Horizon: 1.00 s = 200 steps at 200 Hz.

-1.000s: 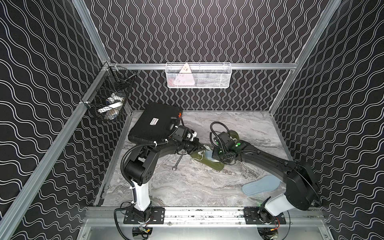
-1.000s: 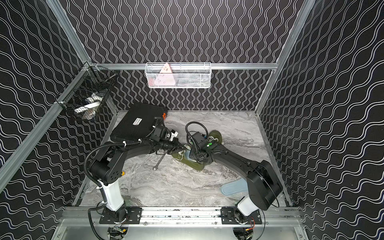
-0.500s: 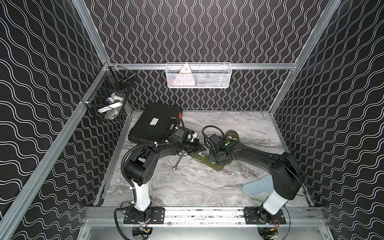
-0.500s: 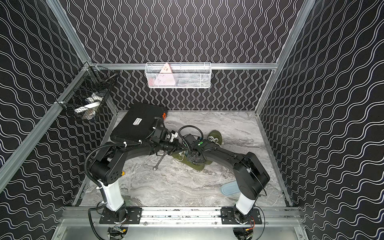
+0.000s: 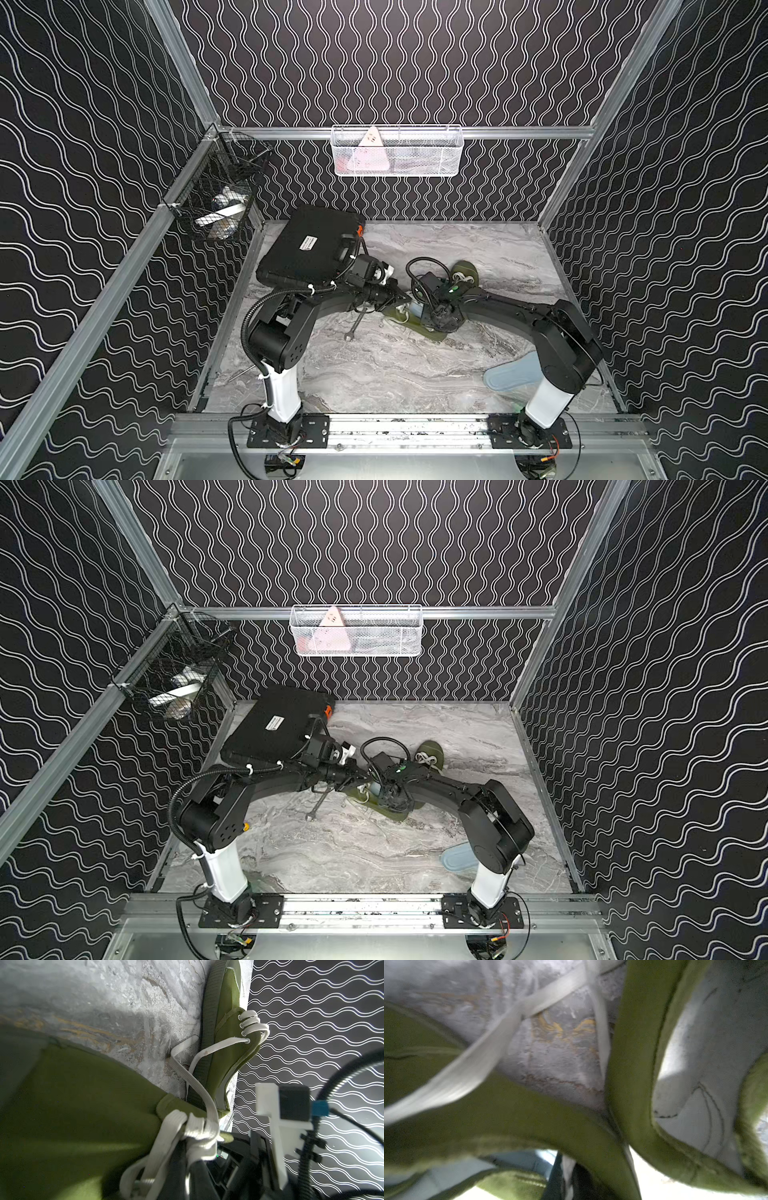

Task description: Insert the insole into the shoe

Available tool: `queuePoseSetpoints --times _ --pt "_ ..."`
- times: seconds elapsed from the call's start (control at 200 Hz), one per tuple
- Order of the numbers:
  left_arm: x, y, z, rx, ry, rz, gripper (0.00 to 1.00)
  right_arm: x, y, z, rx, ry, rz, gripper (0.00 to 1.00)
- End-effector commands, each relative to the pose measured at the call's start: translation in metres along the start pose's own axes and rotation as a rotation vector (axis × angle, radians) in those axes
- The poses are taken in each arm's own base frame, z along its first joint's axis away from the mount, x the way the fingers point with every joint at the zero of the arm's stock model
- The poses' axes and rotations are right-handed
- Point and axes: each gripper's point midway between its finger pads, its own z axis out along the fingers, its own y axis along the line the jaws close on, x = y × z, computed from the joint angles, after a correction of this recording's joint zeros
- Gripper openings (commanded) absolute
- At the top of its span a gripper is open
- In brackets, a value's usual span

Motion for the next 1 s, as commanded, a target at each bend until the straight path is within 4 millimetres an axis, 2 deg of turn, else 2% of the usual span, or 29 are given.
queuePoseSetpoints --times 0.0,0.085,0.195,0.29,0.37,0.385,0.57,0.665,0.761,0.866,0.906,0.996 --pt "0.004 -0.012 -0.001 0.056 0.024 0.007 0.0 -0.013 0.048 -0.017 -0.227 -0.031 0.002 0.0" --pt "0.005 -0.011 -0.001 0.053 0.023 0.003 0.0 -0.019 0.054 -0.023 -0.262 -0.059 0.011 0.0" --pt "0.007 -0.011 -0.002 0.052 0.025 0.004 0.0 -0.022 0.046 -0.006 -0.224 -0.058 0.029 0.0" --pt "0.007 -0.012 -0.003 0.051 0.028 0.008 0.0 -0.006 0.015 0.023 -0.084 0.032 0.067 0.0" --pt "0.007 -0.013 -0.005 0.049 0.025 0.013 0.0 -0.003 -0.006 0.026 0.013 0.027 0.08 0.0" --pt "0.007 -0.013 -0.005 0.047 0.026 0.016 0.0 0.004 -0.017 0.03 0.047 0.039 0.08 0.0" --pt "0.005 -0.008 -0.008 0.007 0.028 0.033 0.0 0.0 -0.051 0.009 0.187 -0.019 0.053 0.0" --pt "0.005 -0.003 -0.008 -0.003 0.029 0.026 0.0 0.0 -0.056 0.003 0.213 -0.016 0.04 0.0" --pt "0.004 -0.001 -0.008 -0.008 0.027 0.026 0.0 0.002 -0.051 -0.003 0.176 -0.011 0.049 0.0" --pt "0.003 0.0 -0.007 -0.017 0.03 0.029 0.0 0.002 -0.049 -0.009 0.165 0.0 0.024 0.42" --pt "0.003 0.0 -0.007 -0.02 0.031 0.031 0.0 -0.005 -0.039 -0.019 0.137 -0.013 0.019 0.49" --pt "0.003 0.0 -0.007 -0.023 0.031 0.034 0.0 -0.008 -0.037 -0.03 0.131 -0.014 0.009 0.56"
